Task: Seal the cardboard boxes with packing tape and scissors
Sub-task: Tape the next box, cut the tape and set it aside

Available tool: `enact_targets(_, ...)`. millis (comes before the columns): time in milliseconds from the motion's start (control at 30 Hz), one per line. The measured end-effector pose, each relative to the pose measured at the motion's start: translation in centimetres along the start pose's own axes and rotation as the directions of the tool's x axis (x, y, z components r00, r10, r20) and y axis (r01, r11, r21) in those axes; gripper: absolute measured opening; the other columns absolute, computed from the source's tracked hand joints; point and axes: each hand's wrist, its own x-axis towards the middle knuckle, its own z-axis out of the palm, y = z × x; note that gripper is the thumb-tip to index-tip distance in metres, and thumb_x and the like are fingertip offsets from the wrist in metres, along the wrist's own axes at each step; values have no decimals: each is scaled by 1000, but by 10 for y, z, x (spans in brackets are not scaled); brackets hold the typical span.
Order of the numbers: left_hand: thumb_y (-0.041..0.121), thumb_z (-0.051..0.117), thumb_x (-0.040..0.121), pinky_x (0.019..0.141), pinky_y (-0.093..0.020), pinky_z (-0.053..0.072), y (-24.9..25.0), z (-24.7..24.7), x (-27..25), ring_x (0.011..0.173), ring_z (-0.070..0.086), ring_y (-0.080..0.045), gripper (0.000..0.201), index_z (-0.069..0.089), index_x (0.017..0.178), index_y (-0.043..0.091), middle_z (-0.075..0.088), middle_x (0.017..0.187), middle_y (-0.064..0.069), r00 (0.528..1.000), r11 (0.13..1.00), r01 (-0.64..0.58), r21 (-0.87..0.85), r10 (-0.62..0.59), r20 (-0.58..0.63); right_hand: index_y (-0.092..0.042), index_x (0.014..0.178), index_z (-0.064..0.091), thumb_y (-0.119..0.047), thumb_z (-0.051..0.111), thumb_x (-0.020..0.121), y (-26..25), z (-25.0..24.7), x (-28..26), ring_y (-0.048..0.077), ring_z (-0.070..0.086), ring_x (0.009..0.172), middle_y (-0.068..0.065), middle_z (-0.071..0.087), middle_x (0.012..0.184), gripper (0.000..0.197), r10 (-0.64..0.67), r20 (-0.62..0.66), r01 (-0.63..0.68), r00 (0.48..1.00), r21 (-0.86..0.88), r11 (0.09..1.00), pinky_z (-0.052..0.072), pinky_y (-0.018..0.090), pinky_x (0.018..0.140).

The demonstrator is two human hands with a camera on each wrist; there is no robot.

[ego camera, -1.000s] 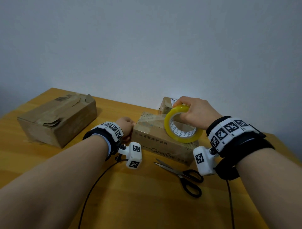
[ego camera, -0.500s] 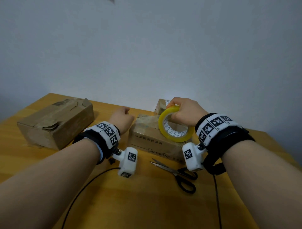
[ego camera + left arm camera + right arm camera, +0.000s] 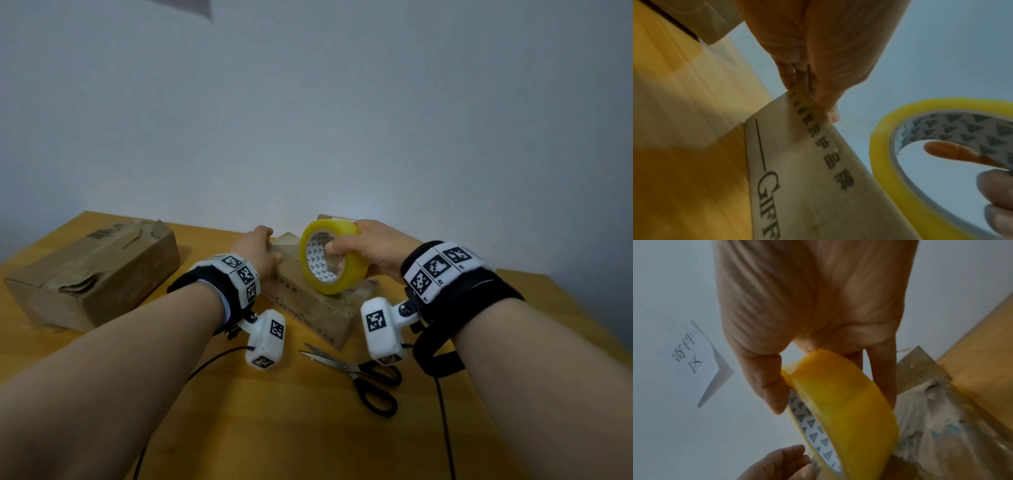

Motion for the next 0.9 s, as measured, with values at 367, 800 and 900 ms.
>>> enact_targets(367,16,48,96,103,-32,38,6,9,9,131,45,-25,59,26,151,19,43,148,-6,997,996,-32,82,25,76,-6,102,71,-56,79,72,4,-11,1,28,74,86,10,76,91,58,-19,-36,17,999,-37,999,60,42,83)
enact_targets(800,14,44,98,77,-28,46,23,13,9,103,60,-25,45,47,140,28,54,137,-5,986,979,-91,183,63,155,-12,108,64,-81,45,77,2,-24,-29,30,73,84,10,75,93,78,140,-148,-167,979,-193,967,59,48,85)
enact_targets(900,15,41,99,72,-30,48,25,13,10,91,59,-23,45,45,141,30,55,136,-6,983,971,-97,218,59,175,-13,110,62,-72,49,83,-1,-26,-36,32,74,86,13,75,95,67,210,-81,-223,974,-229,948,59,51,84)
